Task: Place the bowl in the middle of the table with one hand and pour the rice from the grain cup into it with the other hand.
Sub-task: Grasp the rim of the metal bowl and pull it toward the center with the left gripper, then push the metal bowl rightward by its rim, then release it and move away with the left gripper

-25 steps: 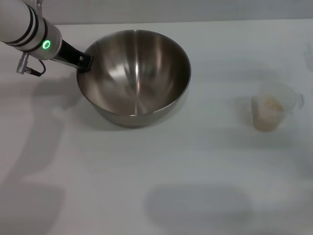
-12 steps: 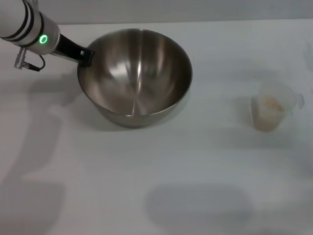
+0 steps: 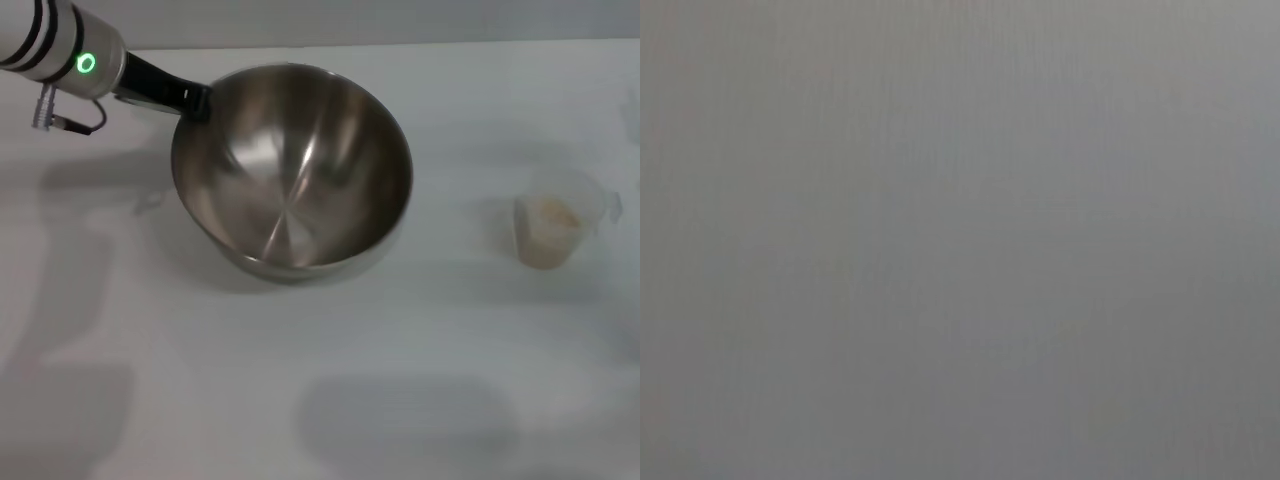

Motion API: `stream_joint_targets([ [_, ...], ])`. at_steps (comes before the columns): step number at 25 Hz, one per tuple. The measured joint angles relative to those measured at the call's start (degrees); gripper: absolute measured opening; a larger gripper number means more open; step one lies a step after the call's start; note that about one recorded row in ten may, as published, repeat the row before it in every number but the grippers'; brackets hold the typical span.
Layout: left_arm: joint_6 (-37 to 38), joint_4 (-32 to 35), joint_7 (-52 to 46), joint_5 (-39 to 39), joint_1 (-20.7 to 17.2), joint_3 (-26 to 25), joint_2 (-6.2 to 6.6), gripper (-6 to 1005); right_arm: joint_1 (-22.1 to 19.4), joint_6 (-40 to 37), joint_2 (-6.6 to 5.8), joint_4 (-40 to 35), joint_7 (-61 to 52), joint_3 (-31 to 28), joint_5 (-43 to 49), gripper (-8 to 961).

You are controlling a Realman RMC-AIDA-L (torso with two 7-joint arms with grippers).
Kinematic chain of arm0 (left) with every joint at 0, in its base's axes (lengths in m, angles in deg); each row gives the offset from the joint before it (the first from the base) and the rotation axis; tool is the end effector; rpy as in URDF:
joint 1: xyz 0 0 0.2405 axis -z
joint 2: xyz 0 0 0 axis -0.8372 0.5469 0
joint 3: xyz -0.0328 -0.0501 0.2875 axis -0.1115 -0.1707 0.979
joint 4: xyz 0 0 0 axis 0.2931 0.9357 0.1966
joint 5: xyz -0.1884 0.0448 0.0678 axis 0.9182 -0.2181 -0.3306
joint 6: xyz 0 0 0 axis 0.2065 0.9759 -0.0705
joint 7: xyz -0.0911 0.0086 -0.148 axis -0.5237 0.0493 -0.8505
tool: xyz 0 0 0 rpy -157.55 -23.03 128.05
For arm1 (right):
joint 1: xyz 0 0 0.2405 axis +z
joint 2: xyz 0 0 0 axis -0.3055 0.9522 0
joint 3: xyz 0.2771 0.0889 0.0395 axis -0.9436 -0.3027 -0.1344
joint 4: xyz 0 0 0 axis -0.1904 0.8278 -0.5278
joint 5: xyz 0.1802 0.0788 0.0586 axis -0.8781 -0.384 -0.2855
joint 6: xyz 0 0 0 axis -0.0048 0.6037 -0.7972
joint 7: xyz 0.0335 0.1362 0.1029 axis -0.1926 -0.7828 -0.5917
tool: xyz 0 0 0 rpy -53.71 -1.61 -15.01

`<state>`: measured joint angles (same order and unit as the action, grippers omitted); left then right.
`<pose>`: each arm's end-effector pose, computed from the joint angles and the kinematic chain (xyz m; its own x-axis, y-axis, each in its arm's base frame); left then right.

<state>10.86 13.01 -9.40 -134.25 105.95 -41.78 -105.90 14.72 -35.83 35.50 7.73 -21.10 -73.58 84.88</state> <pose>-0.2050 0.4812 -0.0303 0.6056 0.7705 0.1990 0.7297 -0.4379 -0.5252 0.3316 0.3915 0.0701 0.6849 0.4136 -0.5998 -0.6766 0.0559 -0.7342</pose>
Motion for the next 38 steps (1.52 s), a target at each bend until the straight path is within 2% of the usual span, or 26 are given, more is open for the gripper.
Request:
stream_joint_targets([
  [7,-2.7,-1.7,1.5,3.4,1.4,0.3,-0.23,41,0.0,0.0,0.00,0.0,0.0,0.0,0.0,635],
  [14,-2.7,-1.1,2.0,4.8,3.0,1.6,-0.66,41,-0.3,0.0,0.02,0.0,0.0,0.0,0.0,634],
  [22,-2.0,-0.8,2.0,7.2,3.1,3.7,-0.77,41,-0.5,0.0,0.14,0.0,0.0,0.0,0.0,634],
  [29,2.5,2.2,2.1,11.6,3.4,8.5,-0.81,41,-0.5,0.0,0.18,0.0,0.0,0.0,0.0,633],
  [38,6.4,6.5,3.0,11.7,4.0,10.0,-0.81,40,-0.6,0.0,0.18,0.1,0.0,0.0,0.0,634],
])
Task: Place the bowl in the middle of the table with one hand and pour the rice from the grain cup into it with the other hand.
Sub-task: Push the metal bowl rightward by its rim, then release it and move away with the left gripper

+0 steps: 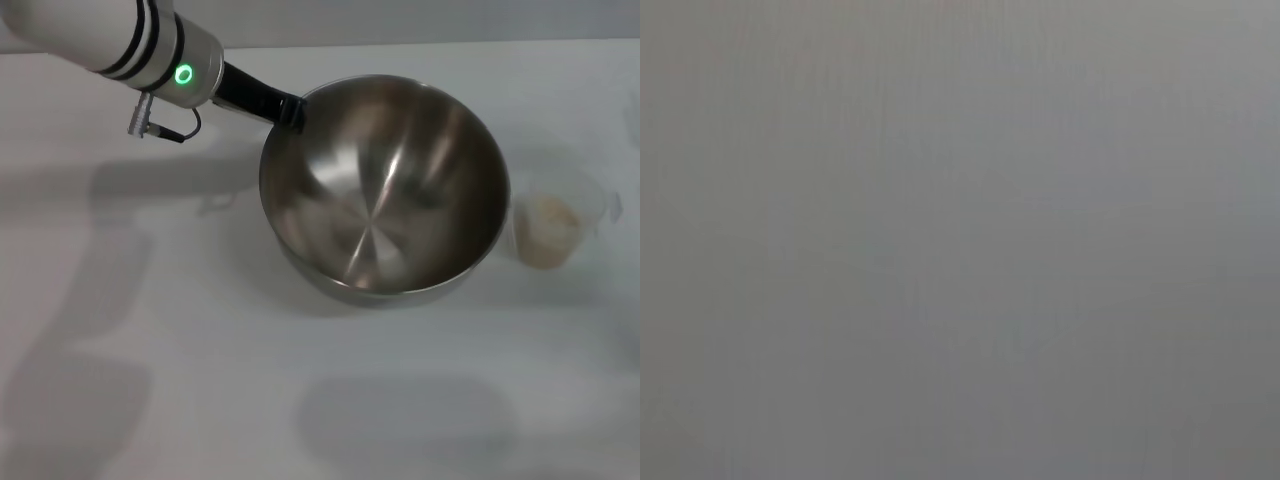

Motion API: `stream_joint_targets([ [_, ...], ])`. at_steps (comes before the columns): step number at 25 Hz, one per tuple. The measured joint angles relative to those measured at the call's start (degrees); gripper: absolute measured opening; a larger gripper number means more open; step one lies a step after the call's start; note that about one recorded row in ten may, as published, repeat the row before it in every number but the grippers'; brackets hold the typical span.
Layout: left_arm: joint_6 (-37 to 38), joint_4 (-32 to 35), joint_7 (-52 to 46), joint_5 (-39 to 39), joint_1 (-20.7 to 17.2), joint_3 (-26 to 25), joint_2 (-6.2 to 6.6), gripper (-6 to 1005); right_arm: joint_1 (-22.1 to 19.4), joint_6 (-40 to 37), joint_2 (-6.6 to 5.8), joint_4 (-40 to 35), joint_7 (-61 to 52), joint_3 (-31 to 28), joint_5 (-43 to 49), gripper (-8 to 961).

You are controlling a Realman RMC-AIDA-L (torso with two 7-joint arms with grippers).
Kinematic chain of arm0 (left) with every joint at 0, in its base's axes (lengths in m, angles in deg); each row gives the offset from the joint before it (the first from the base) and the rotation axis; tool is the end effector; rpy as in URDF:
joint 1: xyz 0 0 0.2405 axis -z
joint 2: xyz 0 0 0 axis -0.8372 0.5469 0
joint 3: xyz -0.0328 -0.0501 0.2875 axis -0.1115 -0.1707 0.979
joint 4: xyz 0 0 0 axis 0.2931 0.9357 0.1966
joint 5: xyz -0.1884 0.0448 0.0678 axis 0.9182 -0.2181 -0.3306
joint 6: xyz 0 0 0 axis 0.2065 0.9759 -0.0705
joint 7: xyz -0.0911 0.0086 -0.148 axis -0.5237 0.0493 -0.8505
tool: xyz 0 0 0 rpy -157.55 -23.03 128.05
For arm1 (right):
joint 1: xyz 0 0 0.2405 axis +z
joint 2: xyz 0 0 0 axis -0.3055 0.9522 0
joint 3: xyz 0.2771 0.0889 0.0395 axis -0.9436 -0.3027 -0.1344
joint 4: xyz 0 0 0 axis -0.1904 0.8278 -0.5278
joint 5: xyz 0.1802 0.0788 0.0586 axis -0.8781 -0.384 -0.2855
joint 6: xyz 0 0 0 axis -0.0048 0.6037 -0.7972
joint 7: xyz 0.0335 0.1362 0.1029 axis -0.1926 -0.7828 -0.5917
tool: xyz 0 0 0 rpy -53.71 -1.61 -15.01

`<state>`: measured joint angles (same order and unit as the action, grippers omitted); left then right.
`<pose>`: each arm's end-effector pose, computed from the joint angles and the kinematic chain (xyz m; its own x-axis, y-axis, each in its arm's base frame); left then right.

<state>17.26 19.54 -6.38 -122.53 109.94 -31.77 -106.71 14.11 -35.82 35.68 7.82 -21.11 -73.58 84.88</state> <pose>-0.1585 0.4778 -0.0833 0.6904 0.7041 0.1660 0.6955 -0.5831 -0.4198 0.3350 0.3877 0.0684 0.6865 0.4057 -0.6034 -0.6791 0.0610 -0.7315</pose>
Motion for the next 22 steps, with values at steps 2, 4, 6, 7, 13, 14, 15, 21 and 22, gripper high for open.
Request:
stream_joint_targets([
  [2,1.2,1.2,0.0,0.0,0.0,0.1,0.01,40,0.0,0.0,0.00,0.0,0.0,0.0,0.0,634],
  [4,1.3,1.4,0.0,0.0,0.1,0.1,0.02,40,0.0,0.0,0.00,0.0,0.0,0.0,0.0,635],
  [6,1.4,1.7,0.0,0.0,0.1,0.1,0.02,40,0.0,0.0,0.00,0.2,0.0,0.0,0.0,635],
  [7,1.4,2.0,0.1,0.0,0.1,0.1,0.03,40,0.0,0.0,0.00,0.2,0.0,0.0,0.0,635],
  [13,1.6,3.7,0.2,0.1,0.9,-0.2,-0.02,40,0.0,-0.1,0.00,0.5,0.0,0.0,0.0,636],
  [14,1.7,3.7,0.2,0.1,0.9,-0.3,-0.01,40,0.0,-0.2,0.00,0.5,0.0,0.0,0.0,636],
  [15,1.7,3.7,0.2,0.1,0.9,-0.3,0.02,40,0.0,-0.3,0.00,0.6,0.0,0.0,0.0,636],
  [21,2.9,3.7,0.0,0.1,0.8,-1.1,0.18,40,-0.1,-0.8,0.00,0.6,0.0,0.0,0.0,633],
  [22,2.9,3.7,0.0,0.1,0.8,-1.1,0.18,75,-0.1,-0.8,0.00,0.6,0.0,0.0,0.0,633],
])
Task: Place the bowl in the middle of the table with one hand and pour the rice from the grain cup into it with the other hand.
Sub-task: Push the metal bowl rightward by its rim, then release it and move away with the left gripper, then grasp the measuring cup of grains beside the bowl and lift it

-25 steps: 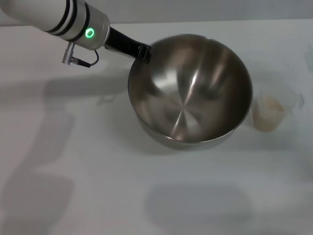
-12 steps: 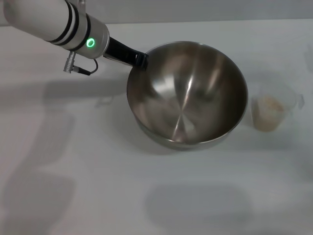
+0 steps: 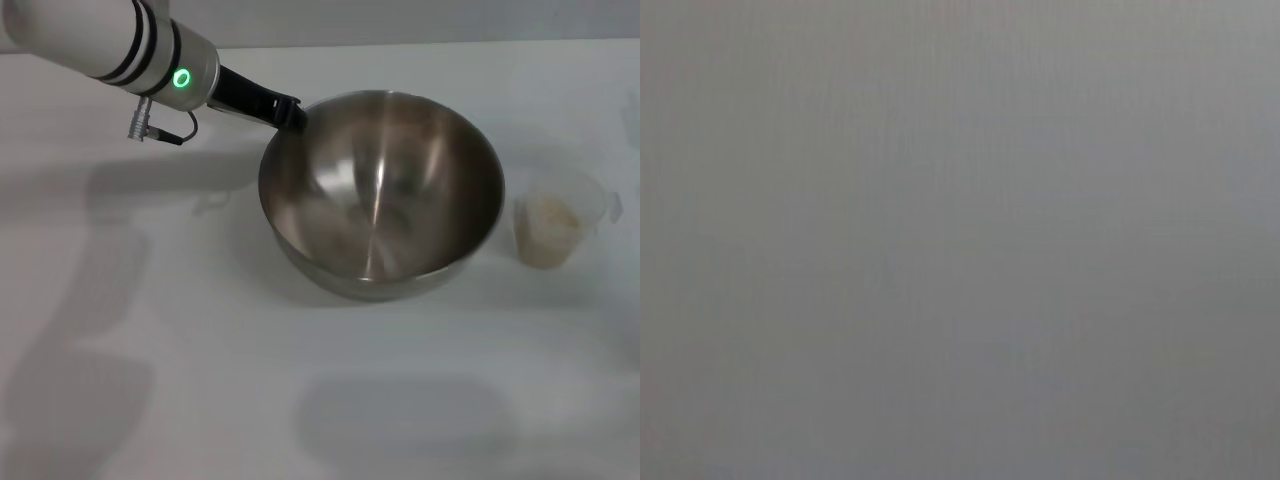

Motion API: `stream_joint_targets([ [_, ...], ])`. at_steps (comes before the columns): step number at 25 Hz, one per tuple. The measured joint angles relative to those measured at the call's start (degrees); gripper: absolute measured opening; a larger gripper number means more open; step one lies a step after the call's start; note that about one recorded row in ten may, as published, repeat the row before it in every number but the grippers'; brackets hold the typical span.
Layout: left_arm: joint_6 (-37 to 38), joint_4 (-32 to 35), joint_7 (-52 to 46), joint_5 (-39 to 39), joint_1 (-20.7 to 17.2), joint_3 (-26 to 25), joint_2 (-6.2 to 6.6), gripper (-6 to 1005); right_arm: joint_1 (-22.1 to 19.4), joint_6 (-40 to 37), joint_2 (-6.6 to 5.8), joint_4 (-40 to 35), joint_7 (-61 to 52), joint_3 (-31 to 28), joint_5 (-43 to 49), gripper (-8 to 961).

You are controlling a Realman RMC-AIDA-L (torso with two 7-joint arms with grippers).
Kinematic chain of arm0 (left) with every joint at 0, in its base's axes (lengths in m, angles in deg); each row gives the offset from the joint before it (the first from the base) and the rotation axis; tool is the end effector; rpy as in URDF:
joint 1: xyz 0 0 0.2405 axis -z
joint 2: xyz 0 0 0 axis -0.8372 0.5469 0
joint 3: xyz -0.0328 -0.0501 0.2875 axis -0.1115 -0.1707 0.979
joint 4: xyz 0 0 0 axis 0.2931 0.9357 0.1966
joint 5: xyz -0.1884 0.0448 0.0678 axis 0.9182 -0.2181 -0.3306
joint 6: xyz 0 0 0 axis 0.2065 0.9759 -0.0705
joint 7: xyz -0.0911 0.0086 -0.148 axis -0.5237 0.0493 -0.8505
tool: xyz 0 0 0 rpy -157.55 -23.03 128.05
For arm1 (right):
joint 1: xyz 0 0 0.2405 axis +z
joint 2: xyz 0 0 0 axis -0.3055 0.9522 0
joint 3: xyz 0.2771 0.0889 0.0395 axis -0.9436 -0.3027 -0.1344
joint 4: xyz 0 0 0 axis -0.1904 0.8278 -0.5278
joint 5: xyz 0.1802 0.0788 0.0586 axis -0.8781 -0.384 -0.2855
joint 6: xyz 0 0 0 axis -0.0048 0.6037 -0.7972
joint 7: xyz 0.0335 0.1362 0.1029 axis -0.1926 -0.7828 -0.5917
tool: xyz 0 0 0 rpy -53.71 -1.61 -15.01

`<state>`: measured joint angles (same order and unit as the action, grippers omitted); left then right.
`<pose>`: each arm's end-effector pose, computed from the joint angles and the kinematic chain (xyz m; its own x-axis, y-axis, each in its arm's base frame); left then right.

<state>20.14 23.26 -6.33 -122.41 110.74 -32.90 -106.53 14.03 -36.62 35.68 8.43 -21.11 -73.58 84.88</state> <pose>-0.1670 0.4839 -0.0849 0.6638 0.7229 0.1918 0.7194 -0.5469 -0.4283 0.3318 0.3870 0.0682 0.6757 0.4206 -0.6054 -0.6849 0.0544 -0.7266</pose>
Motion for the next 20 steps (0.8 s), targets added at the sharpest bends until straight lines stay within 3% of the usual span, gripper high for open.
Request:
stream_joint_targets([
  [6,-3.8,-7.1,0.6,2.1,-2.6,-2.0,0.08,308,0.0,0.3,0.03,0.0,0.0,0.0,0.0,634],
  [8,-3.7,-14.9,2.7,4.9,-6.4,-1.8,0.01,400,0.0,0.3,0.04,0.0,0.0,0.0,0.0,634],
  [9,-0.1,-21.1,5.9,7.1,-10.4,-1.1,-0.20,446,0.0,0.3,0.06,0.0,0.0,0.0,0.0,634],
  [10,-0.1,-21.1,5.9,7.1,-10.4,-1.1,-0.20,450,0.0,0.3,0.06,0.0,0.0,0.0,0.0,634],
  [13,11.9,-25.5,11.5,9.0,-15.7,2.7,-0.14,462,0.0,0.3,0.07,0.0,0.0,0.0,0.0,634],
  [14,23.3,-26.5,16.8,9.2,-19.3,6.3,-0.08,466,0.0,0.3,0.08,0.0,-0.1,0.0,0.0,634],
  [15,23.3,-26.5,16.8,9.2,-19.3,6.3,-0.08,462,0.0,0.3,0.08,0.0,-0.1,0.0,0.0,634],
  [16,28.6,-26.6,19.1,9.2,-20.7,8.4,-0.06,458,0.0,0.3,0.08,0.0,-0.1,0.0,0.0,634],
  [18,46.0,-26.1,25.0,8.9,-24.6,15.0,-0.07,450,0.1,0.4,0.09,0.0,-0.1,0.0,0.0,635],
  [19,61.5,-23.8,28.0,7.8,-27.0,21.8,0.00,450,0.1,0.5,0.09,0.0,-0.1,0.0,0.0,635],
  [20,61.5,-23.8,28.0,7.8,-27.0,21.8,0.00,450,0.1,0.5,0.09,0.0,-0.1,0.0,0.0,635],
])
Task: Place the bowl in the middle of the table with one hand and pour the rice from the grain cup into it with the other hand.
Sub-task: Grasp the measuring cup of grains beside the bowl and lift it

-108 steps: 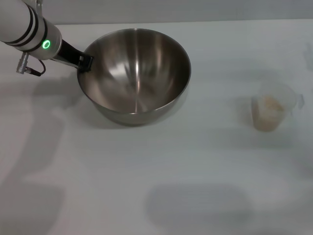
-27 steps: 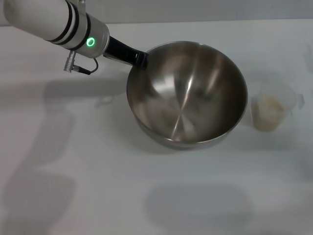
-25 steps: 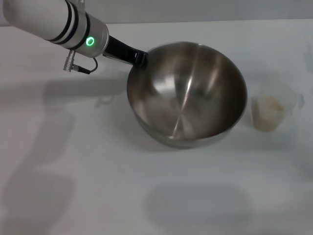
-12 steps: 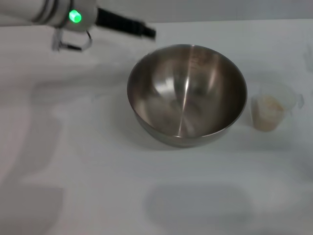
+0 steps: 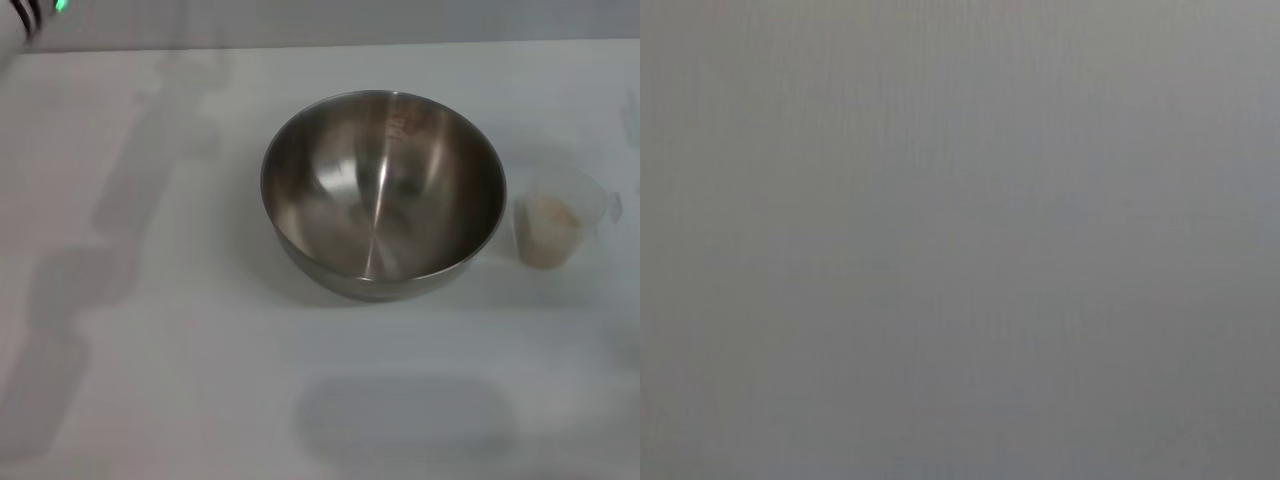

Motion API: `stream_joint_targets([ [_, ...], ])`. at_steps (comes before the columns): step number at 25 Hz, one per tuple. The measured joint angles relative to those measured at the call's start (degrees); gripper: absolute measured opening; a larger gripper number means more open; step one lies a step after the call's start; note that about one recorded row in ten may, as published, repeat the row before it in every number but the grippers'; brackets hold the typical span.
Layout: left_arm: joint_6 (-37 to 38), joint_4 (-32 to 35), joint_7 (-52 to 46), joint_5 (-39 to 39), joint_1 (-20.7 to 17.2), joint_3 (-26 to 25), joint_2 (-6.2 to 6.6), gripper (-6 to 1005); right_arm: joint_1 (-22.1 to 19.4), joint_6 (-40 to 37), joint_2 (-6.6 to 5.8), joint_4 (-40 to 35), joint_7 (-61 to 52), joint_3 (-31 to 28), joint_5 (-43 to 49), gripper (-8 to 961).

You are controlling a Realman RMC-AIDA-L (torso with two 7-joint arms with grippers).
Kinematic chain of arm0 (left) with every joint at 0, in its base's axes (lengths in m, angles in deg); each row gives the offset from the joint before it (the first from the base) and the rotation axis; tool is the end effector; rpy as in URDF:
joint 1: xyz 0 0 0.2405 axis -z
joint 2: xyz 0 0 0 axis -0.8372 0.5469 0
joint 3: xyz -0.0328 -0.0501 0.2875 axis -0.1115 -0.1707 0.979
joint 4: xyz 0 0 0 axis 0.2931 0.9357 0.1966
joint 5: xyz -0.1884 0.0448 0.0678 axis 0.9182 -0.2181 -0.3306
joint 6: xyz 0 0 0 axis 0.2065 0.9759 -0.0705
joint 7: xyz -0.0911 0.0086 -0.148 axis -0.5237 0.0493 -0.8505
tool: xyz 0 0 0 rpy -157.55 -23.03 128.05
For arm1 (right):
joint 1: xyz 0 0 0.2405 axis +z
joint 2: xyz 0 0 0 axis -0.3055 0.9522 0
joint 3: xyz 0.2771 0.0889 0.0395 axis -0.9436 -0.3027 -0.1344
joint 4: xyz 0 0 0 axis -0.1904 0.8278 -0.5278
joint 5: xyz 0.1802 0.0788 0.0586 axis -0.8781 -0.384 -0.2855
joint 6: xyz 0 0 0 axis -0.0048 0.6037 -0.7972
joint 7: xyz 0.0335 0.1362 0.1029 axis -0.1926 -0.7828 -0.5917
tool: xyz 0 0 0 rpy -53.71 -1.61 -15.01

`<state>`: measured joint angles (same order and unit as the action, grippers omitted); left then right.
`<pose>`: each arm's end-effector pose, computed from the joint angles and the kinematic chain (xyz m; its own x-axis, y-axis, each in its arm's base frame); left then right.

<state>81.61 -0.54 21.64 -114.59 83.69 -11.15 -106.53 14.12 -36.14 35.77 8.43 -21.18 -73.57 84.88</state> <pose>-0.1714 0.4823 0.0206 0.9435 -0.1039 0.3148 0.2865 -0.2220 -0.9320 0.3321 0.3879 0.0667 0.6756 0.4137 -0.6102 -0.6871 0.0534 -0.7246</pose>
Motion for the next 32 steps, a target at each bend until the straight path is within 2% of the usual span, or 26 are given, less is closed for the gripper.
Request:
stream_joint_targets([
  [2,19.9,5.1,0.3,-2.3,-1.3,6.8,0.03,451,0.0,0.1,0.00,0.0,0.0,0.0,0.0,635],
  [4,34.4,9.8,-3.6,-4.4,-1.4,10.1,-0.03,451,0.0,0.2,0.00,0.0,0.0,0.0,0.0,635],
  [5,41.1,12.1,-7.8,-5.3,-1.5,11.1,0.01,452,0.0,0.2,0.00,0.0,0.0,0.0,0.0,635],
  [6,43.9,13.0,-11.1,-5.9,-1.6,11.3,0.07,452,0.0,0.2,0.00,0.0,0.0,0.0,0.0,635],
  [7,50.5,16.5,-25.2,-9.3,-2.1,10.9,0.54,452,-0.1,0.2,0.00,0.0,0.0,0.0,0.0,635],
  [8,50.5,16.5,-25.2,-9.3,-2.1,10.9,0.54,452,-0.1,0.2,0.00,0.0,0.0,0.0,0.0,635],
  [11,53.0,23.8,-51.9,-18.5,-2.2,6.9,0.95,453,-0.2,0.2,0.05,0.0,-0.1,0.0,0.0,636],
  [12,54.1,28.5,-62.8,-23.7,-1.6,3.8,0.99,453,-0.7,0.2,0.36,0.0,-0.1,0.0,0.0,636],
  [13,54.1,28.5,-62.8,-23.7,-1.6,3.8,0.99,453,-0.7,0.2,0.36,0.0,-0.1,0.0,0.0,636],
  [15,54.8,33.0,-71.6,-28.9,-1.1,0.5,0.98,454,-1.8,-0.2,0.76,0.4,-0.1,0.0,0.0,636],
  [17,54.3,35.8,-74.6,-32.9,-0.8,-2.0,0.92,454,-4.8,-0.9,0.92,2.8,-0.1,1.1,1.1,635],
  [18,54.3,35.8,-74.6,-32.9,-0.8,-2.0,0.92,455,-4.8,-0.9,0.92,2.8,-0.1,1.1,1.1,635],
  [19,54.0,36.3,-74.4,-33.6,-0.9,-2.4,0.89,455,-7.2,-2.0,0.96,4.9,0.2,1.9,1.7,634],
  [20,53.7,36.8,-74.3,-34.0,-0.9,-2.6,0.85,455,-7.2,-2.0,0.96,4.9,0.2,1.9,1.7,634],
  [21,53.4,37.4,-74.3,-34.2,-0.8,-2.8,0.84,454,-8.3,-2.5,1.02,5.7,0.2,2.3,1.8,634],
  [22,53.0,38.0,-74.2,-34.3,-0.6,-2.9,0.86,453,-11.2,-3.6,1.10,7.7,0.3,3.1,2.1,634],
  [23,52.6,38.3,-74.2,-34.3,-0.5,-2.9,0.91,452,-11.2,-3.6,1.10,7.7,0.3,3.1,2.1,633],
  [24,52.1,38.5,-74.2,-34.3,-0.3,-2.9,0.97,451,-13.9,-4.6,1.11,9.7,0.4,4.1,2.2,633],
  [26,51.8,38.5,-74.2,-34.4,-0.3,-2.9,1.02,449,-15.5,-4.9,1.12,10.9,0.7,4.7,2.2,632],
  [27,51.2,38.6,-73.9,-34.4,-0.1,-2.9,1.16,449,-18.2,-5.1,1.12,13.5,1.9,6.4,2.2,632],
  [28,51.2,38.6,-73.9,-34.4,-0.1,-2.9,1.16,449,-18.2,-5.1,1.12,13.5,1.9,6.4,2.2,632],
  [32,50.6,38.6,-73.2,-34.5,0.0,-2.8,1.18,449,-23.5,-4.5,1.12,20.2,7.1,10.9,2.3,631],
])
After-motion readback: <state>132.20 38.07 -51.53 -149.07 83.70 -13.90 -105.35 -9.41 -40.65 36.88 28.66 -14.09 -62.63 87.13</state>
